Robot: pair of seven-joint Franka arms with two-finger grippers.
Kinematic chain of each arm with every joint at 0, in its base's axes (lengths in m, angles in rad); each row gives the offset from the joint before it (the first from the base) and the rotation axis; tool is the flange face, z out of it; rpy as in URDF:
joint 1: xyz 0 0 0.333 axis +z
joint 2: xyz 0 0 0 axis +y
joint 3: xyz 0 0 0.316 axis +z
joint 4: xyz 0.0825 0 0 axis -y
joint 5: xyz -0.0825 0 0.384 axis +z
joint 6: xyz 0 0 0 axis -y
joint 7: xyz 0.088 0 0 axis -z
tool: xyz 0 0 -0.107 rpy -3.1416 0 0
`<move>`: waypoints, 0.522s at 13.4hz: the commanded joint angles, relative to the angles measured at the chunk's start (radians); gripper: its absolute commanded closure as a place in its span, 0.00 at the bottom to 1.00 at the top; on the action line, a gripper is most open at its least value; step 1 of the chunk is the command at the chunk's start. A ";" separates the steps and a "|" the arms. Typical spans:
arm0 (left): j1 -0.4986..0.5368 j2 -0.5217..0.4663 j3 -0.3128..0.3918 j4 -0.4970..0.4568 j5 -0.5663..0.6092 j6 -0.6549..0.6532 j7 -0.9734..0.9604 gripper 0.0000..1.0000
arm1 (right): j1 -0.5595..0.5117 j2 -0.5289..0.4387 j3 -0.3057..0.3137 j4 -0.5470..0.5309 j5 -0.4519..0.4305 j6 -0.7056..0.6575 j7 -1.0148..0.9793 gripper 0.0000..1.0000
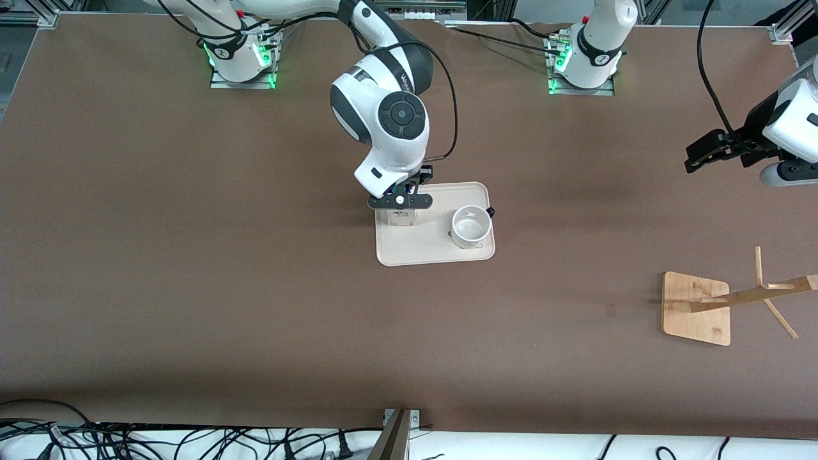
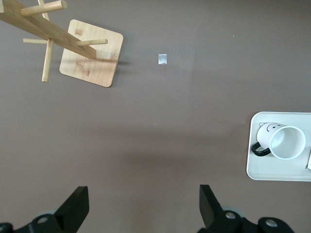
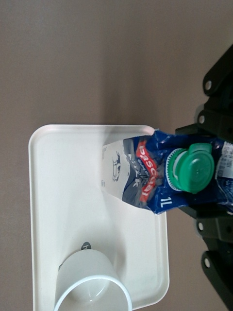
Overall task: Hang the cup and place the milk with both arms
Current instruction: 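Lift the milk carton with the right gripper and carry it aside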
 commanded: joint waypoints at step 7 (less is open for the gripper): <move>-0.001 0.000 -0.013 0.008 -0.005 0.002 0.014 0.00 | 0.003 -0.193 -0.027 -0.007 0.001 -0.150 -0.008 0.45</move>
